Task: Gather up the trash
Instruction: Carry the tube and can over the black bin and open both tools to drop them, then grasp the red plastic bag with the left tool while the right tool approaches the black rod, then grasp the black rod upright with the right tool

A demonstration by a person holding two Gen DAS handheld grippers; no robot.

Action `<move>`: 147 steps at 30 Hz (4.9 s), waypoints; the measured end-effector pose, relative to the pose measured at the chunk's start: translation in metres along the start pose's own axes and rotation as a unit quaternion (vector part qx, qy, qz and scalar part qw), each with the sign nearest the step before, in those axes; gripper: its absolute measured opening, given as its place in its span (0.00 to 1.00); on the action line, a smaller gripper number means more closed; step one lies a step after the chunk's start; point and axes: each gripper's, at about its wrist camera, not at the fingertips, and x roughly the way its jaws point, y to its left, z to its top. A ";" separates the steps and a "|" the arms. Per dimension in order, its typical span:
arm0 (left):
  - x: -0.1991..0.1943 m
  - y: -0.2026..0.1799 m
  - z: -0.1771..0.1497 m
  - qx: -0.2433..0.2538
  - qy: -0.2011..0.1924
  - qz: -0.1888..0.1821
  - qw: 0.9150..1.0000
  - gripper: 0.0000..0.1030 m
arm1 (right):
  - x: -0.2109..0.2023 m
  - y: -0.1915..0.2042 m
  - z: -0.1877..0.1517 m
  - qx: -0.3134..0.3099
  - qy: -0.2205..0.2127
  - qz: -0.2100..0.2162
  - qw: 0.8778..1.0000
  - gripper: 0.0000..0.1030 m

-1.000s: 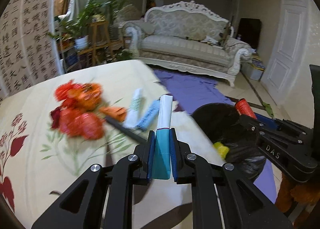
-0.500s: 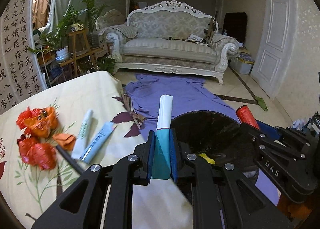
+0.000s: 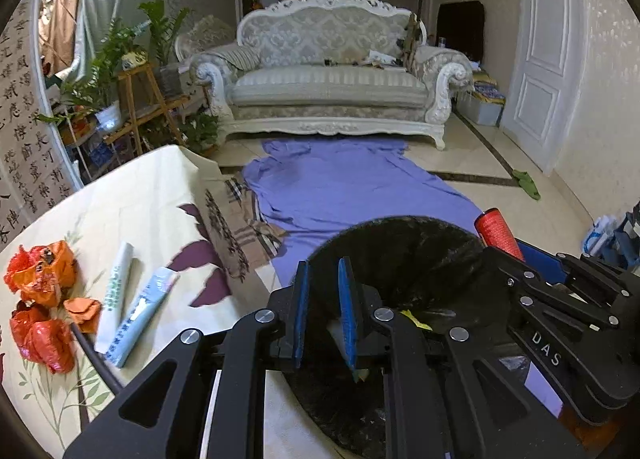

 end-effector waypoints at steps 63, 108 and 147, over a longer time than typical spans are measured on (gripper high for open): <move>-0.058 0.221 -0.072 -0.219 0.078 0.199 0.952 0.74 | -0.009 0.188 -0.005 -0.136 0.032 0.161 0.977 0.40; -0.103 0.269 -0.113 -0.218 0.075 0.208 0.950 0.34 | -0.012 0.264 -0.030 -0.227 0.093 0.222 0.944 0.40; -0.104 0.269 -0.116 -0.209 0.069 0.206 0.953 0.34 | -0.023 0.289 -0.036 -0.240 0.066 0.209 0.946 0.12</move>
